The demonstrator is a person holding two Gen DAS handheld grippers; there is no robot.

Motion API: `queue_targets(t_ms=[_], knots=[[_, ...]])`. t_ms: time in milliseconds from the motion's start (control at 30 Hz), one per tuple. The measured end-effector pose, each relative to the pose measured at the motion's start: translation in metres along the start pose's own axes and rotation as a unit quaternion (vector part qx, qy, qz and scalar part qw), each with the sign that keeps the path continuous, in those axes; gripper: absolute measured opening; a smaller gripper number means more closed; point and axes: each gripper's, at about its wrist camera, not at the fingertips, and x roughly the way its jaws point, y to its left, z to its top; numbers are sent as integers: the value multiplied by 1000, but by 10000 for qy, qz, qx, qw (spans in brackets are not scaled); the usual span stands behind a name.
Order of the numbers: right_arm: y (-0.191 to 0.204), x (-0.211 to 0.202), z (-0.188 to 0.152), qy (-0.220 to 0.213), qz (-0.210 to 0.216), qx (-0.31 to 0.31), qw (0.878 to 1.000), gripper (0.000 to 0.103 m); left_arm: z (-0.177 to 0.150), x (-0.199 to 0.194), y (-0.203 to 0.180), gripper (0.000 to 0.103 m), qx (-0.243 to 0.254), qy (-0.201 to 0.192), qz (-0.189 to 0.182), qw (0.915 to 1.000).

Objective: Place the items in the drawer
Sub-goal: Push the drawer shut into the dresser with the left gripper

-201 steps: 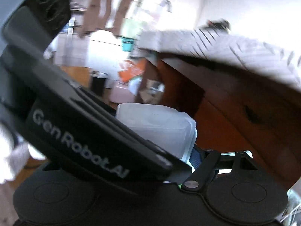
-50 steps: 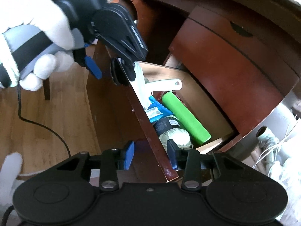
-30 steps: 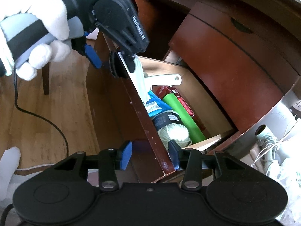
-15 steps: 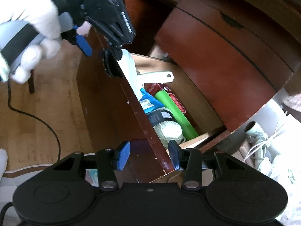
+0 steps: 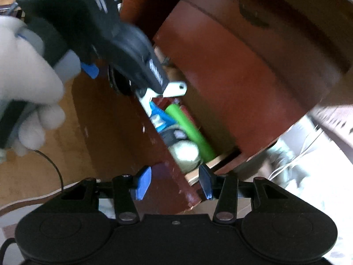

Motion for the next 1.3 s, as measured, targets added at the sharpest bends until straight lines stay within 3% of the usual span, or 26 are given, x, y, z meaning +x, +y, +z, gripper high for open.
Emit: queue_targets(t_ms=[167, 233, 300, 367, 467, 567, 700, 800, 1000, 1200, 1300], knots=[[-3, 21, 10, 176, 13, 70, 9998, 51, 2, 3, 2, 80, -413, -23, -168, 9990], [0, 25, 13, 177, -122, -58, 9998, 51, 4, 3, -6, 86, -289, -91, -49, 9995], [4, 27, 16, 128, -333, -253, 9990, 59, 4, 3, -13, 93, -267, -157, 210, 9993], [11, 28, 16, 48, -555, -511, 9971, 71, 4, 5, -12, 93, -611, -101, 281, 9977], [5, 37, 13, 181, -391, -354, 9984, 71, -4, 10, 0, 93, -1444, 2, 5, 9895], [-4, 45, 3, 345, -206, -185, 9990, 71, -10, 13, 6, 95, -1842, -41, -154, 9828], [-22, 50, -3, 365, 38, 78, 9993, 72, -3, 15, -5, 95, -1416, -80, -91, 9898], [-37, 63, 0, 452, 246, 414, 9978, 77, 6, 23, -7, 95, -1125, 30, -355, 9930], [-40, 83, 5, 502, 208, 607, 9967, 73, 13, 42, -3, 97, -1106, 9, -882, 9899], [-34, 84, 0, 438, 141, 631, 9969, 73, 5, 62, 8, 96, -2052, 72, -1317, 9698], [-39, 87, -3, 449, 182, 795, 9957, 73, 4, 66, 10, 96, -2206, -11, -1475, 9641]])
